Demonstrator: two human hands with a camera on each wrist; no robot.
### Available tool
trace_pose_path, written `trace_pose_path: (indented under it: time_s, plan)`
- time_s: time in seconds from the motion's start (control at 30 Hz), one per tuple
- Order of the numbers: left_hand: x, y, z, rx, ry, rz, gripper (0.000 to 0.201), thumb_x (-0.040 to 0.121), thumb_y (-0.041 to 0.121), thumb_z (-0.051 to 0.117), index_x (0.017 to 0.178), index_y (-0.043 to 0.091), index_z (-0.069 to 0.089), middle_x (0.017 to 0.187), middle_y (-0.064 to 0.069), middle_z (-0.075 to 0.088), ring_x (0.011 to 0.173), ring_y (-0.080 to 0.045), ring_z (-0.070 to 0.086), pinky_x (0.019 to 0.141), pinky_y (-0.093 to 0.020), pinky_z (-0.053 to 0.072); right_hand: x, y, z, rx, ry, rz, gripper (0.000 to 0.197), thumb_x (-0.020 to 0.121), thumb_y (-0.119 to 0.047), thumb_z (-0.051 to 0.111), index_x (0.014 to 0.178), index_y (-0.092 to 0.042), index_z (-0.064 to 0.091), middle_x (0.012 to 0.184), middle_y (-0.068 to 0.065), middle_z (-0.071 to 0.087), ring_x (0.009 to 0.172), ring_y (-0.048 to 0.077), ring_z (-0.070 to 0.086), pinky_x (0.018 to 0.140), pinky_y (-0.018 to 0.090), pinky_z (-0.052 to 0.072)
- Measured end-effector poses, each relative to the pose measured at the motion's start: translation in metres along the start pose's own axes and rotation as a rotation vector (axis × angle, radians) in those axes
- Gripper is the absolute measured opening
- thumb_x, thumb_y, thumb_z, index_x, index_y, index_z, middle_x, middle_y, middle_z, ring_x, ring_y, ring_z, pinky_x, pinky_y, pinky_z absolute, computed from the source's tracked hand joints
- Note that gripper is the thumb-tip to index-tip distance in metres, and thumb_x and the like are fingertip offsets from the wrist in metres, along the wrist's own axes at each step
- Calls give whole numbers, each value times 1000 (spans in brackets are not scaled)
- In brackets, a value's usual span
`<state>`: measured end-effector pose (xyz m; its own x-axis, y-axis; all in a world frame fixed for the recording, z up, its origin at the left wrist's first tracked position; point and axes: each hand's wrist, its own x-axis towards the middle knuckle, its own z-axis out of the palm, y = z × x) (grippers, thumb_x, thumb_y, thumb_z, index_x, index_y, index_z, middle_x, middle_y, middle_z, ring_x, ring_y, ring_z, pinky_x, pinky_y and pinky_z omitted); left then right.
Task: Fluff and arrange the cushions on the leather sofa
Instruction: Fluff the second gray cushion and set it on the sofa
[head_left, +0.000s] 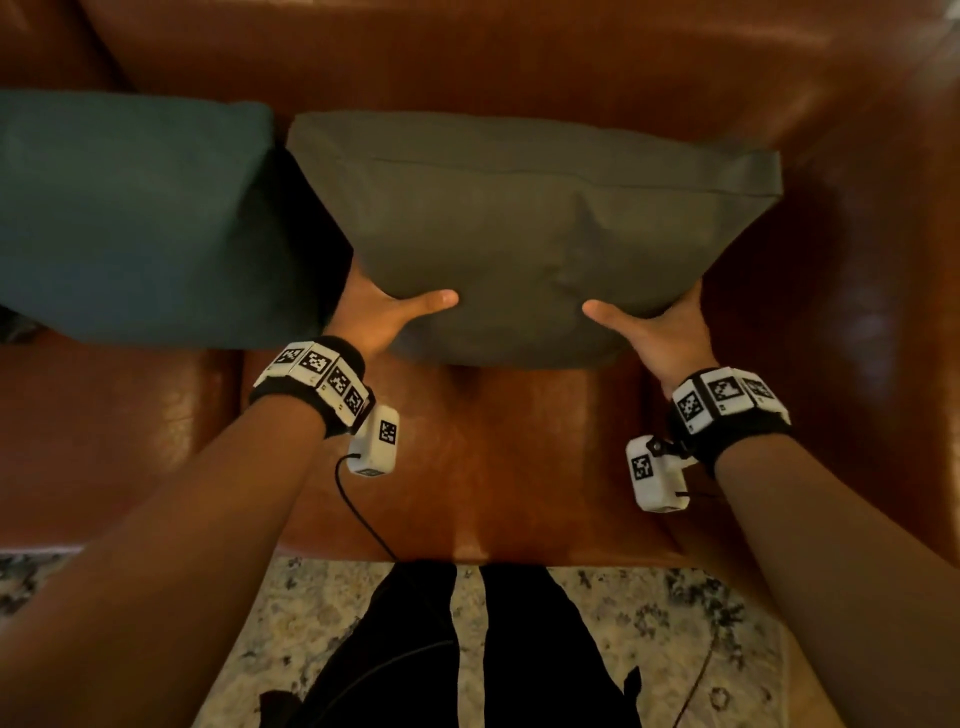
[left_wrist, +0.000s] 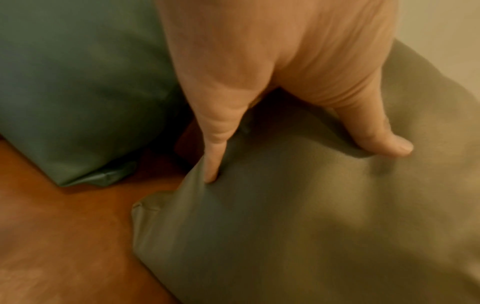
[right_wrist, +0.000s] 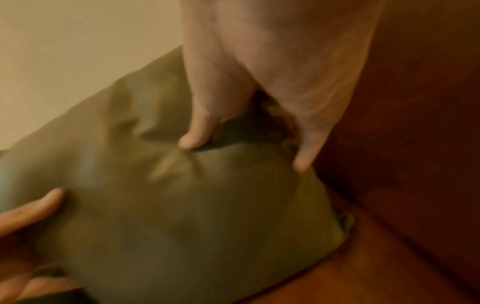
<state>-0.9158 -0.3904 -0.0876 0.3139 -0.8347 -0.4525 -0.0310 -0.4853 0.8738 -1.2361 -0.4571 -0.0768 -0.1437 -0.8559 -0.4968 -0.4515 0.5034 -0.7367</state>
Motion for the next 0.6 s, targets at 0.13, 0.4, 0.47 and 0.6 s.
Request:
trace_pose_path:
  time_s: [0.13,0.4,0.47,0.6]
  plan:
    - [-12,5,3,243,198,159,149,58,54,97,164,20,-2,172,-4,10,157,-17,17,129,-42,19,-33,-15,18,-304,406,-127,156,58,-70,90,165,-23,-12,172,17,-13,159,42,1,127,58,17]
    - [-20,20,22,1166,265,1052,73,103,48,55,158,8,28,163,-23,26,149,-46,21,125,-58,11,-40,-30,44,-953,330,-942,76,101,-46,54,165,-17,25,169,26,16,157,48,13,126,65,7]
    - [-11,34,30,1236,211,1146,68,106,51,48,158,9,35,163,-21,34,149,-44,25,124,-58,15,-24,-43,50,-996,288,-1008,68,108,-50,40,166,-20,24,171,20,16,158,43,12,127,62,5]
    - [15,53,30,1340,163,1123,70,108,57,35,161,12,30,166,-18,29,153,-42,25,125,-56,12,5,-59,54,-1067,303,-999,67,110,-57,26,167,-23,19,173,14,14,160,38,11,127,61,6]
